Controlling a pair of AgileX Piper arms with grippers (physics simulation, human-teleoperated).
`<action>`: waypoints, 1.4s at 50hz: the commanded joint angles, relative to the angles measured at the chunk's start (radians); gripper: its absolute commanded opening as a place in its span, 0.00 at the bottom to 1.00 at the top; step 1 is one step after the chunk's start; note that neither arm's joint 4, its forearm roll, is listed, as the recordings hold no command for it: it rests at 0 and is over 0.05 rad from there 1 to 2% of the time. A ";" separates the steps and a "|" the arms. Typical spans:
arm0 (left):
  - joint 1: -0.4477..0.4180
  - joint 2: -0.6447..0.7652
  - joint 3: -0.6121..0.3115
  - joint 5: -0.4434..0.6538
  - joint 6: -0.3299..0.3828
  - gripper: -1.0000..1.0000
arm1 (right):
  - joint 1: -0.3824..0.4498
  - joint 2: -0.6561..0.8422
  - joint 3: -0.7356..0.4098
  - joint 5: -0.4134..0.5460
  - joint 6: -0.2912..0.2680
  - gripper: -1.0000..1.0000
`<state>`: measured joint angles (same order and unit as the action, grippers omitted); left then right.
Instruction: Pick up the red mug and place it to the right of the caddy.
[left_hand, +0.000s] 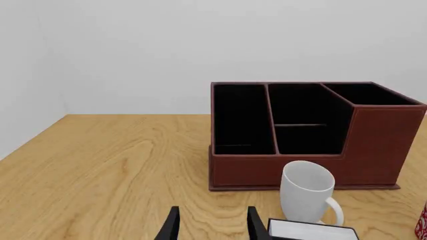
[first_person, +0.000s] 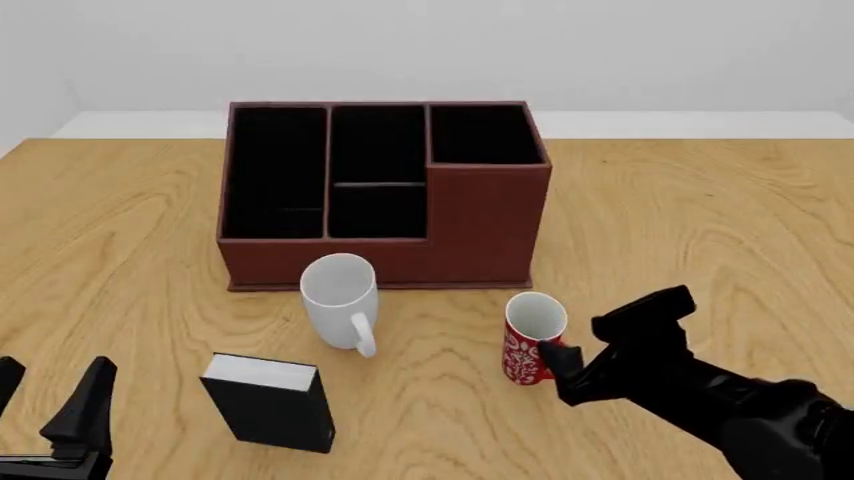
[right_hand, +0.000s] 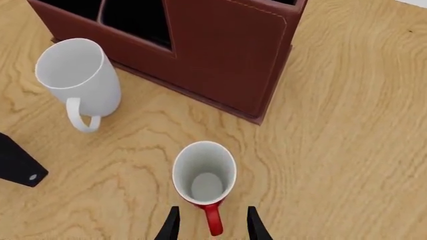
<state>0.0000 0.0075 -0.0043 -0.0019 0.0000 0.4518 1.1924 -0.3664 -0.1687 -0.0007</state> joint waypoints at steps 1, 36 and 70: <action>0.000 0.000 0.000 0.000 0.000 1.00 | 0.001 0.034 0.008 -0.028 0.003 1.00; 0.000 0.000 0.000 0.000 0.000 1.00 | -0.004 0.128 0.024 -0.099 0.008 1.00; 0.000 0.000 0.000 0.000 0.000 1.00 | -0.011 0.074 0.044 -0.086 -0.017 0.00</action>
<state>0.0000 0.0075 -0.0043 -0.0019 0.0000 0.4481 1.3001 -0.3203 -0.2677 -0.0168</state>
